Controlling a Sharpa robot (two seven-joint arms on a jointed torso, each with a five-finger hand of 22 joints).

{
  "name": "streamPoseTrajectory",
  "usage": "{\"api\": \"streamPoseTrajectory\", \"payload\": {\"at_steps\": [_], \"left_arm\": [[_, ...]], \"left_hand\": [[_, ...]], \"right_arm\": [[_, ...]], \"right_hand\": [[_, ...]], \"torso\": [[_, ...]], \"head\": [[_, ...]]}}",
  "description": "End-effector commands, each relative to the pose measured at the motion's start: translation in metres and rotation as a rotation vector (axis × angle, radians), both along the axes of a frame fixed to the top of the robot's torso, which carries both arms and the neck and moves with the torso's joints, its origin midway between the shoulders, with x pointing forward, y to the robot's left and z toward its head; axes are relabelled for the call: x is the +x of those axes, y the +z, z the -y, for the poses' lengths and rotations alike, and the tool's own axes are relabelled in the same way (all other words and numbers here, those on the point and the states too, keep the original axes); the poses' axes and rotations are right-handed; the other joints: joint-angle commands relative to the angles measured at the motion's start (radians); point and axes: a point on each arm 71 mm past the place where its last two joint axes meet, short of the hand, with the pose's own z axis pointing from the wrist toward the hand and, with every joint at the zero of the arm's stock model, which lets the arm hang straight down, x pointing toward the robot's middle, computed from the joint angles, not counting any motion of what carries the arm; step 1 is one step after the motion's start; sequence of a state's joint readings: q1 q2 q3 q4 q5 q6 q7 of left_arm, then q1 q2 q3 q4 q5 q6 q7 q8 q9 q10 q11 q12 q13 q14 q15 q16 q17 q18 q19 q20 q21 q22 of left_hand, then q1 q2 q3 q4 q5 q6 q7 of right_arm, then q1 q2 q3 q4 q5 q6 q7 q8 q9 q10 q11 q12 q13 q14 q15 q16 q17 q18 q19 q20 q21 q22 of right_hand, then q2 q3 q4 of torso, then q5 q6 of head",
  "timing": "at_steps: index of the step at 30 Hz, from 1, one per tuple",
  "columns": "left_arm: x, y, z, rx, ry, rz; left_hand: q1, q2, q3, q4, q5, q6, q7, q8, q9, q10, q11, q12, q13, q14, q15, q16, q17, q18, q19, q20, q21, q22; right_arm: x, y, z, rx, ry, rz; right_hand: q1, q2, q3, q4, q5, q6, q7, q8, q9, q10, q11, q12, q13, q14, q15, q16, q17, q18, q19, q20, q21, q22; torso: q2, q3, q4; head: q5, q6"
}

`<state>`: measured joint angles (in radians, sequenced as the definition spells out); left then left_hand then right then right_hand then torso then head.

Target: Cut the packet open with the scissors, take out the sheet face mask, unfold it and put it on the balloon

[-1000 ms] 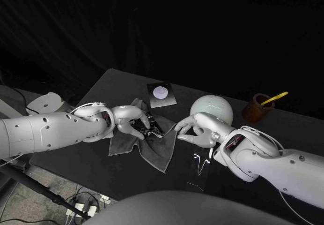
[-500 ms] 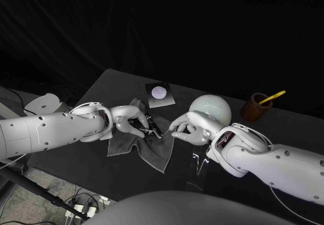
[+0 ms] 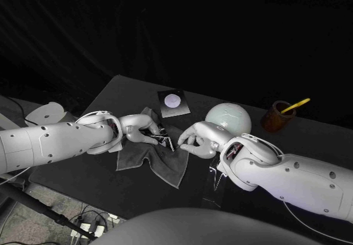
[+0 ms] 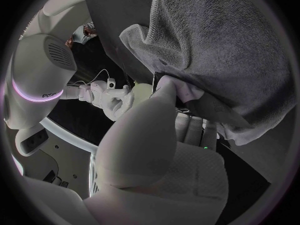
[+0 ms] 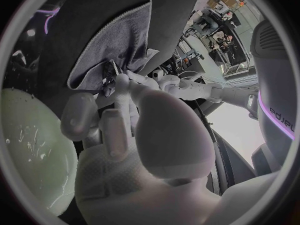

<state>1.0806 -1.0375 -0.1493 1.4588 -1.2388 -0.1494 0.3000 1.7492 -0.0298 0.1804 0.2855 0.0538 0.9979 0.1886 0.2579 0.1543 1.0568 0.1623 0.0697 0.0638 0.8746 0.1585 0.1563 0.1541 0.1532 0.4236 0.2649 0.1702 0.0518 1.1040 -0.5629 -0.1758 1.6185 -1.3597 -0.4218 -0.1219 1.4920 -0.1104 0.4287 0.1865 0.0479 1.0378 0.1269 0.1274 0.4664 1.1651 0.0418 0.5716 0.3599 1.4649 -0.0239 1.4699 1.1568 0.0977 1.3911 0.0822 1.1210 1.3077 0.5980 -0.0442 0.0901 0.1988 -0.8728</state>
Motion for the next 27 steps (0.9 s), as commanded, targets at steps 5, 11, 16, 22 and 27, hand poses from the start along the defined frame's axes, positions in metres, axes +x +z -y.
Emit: {"api": "streamPoseTrajectory", "payload": {"at_steps": [5, 11, 16, 22, 27], "left_arm": [[-0.006, -0.011, 0.002, 0.022, -0.012, -0.034], [-0.005, -0.009, 0.001, -0.024, 0.023, -0.037], [0.000, -0.003, -0.002, -0.142, 0.103, -0.083], [0.008, 0.014, 0.001, -0.298, 0.184, -0.117], [0.019, 0.038, 0.008, -0.418, 0.224, -0.120]], "left_hand": [[0.014, 0.007, 0.099, 0.003, -0.006, 0.037, -0.012, 0.036, 0.021, 0.084, -0.023, 0.002, -0.001, 0.067, -0.026, 0.026, 0.011, -0.016, 0.219, 0.029, 0.094, 0.044], [-0.037, -0.029, 0.202, 0.002, -0.006, 0.033, -0.018, 0.069, 0.046, 0.115, -0.030, -0.007, -0.002, 0.090, -0.033, 0.028, 0.016, -0.036, 0.243, 0.025, 0.101, 0.042], [-0.049, -0.043, 0.229, -0.001, -0.005, 0.029, -0.018, 0.079, 0.053, 0.120, -0.031, -0.008, -0.002, 0.094, -0.034, 0.027, 0.018, -0.040, 0.251, 0.026, 0.104, 0.041], [-0.060, -0.054, 0.250, -0.004, -0.005, 0.024, -0.015, 0.087, 0.060, 0.121, -0.030, -0.008, -0.002, 0.095, -0.033, 0.026, 0.019, -0.042, 0.255, 0.025, 0.104, 0.040], [-0.075, -0.060, 0.257, -0.002, -0.006, 0.020, -0.013, 0.093, 0.065, 0.120, -0.027, -0.008, -0.002, 0.093, -0.031, 0.024, 0.020, -0.043, 0.257, 0.025, 0.104, 0.038]], "right_arm": [[-0.001, -0.001, 0.001, -0.011, -0.030, 0.028], [-0.002, 0.005, 0.011, 0.052, -0.069, 0.062], [-0.005, 0.011, 0.021, 0.093, -0.088, 0.073], [-0.010, 0.020, 0.032, 0.136, -0.104, 0.075], [-0.008, 0.032, 0.045, 0.197, -0.137, 0.069]], "right_hand": [[-0.023, 0.000, 0.023, -0.012, 0.001, -0.005, -0.001, 0.010, 0.005, -0.018, 0.000, 0.034, 0.038, 0.028, -0.005, -0.002, 0.002, -0.011, 0.000, -0.005, 0.004, 0.146], [-0.040, -0.005, 0.046, -0.027, 0.001, -0.009, -0.001, 0.015, 0.008, -0.034, 0.000, 0.058, 0.069, 0.028, -0.005, -0.003, 0.002, -0.011, 0.001, -0.005, 0.007, 0.147], [-0.046, -0.009, 0.054, -0.034, 0.001, -0.010, -0.001, 0.016, 0.010, -0.035, 0.000, 0.069, 0.081, 0.029, -0.005, -0.002, 0.006, -0.013, 0.004, -0.005, 0.015, 0.149], [-0.060, -0.013, 0.061, -0.039, 0.001, -0.011, -0.001, 0.019, 0.011, -0.034, -0.001, 0.087, 0.099, 0.030, -0.006, -0.002, 0.007, -0.013, 0.007, -0.005, 0.020, 0.150], [-0.070, -0.016, 0.065, -0.040, 0.001, -0.013, -0.001, 0.019, 0.012, -0.035, -0.001, 0.098, 0.111, 0.030, -0.006, -0.003, 0.006, -0.013, 0.006, -0.005, 0.019, 0.150]], "torso": [[0.000, 0.0004, -0.0004], [0.000, 0.0005, -0.0008], [0.000, 0.0006, -0.0011], [0.000, 0.0012, -0.0004], [-0.002, 0.0010, -0.0007]], "head": [[0.001, 0.000], [-0.006, 0.000], [-0.012, 0.000], [-0.026, 0.013], [-0.035, 0.037]]}}
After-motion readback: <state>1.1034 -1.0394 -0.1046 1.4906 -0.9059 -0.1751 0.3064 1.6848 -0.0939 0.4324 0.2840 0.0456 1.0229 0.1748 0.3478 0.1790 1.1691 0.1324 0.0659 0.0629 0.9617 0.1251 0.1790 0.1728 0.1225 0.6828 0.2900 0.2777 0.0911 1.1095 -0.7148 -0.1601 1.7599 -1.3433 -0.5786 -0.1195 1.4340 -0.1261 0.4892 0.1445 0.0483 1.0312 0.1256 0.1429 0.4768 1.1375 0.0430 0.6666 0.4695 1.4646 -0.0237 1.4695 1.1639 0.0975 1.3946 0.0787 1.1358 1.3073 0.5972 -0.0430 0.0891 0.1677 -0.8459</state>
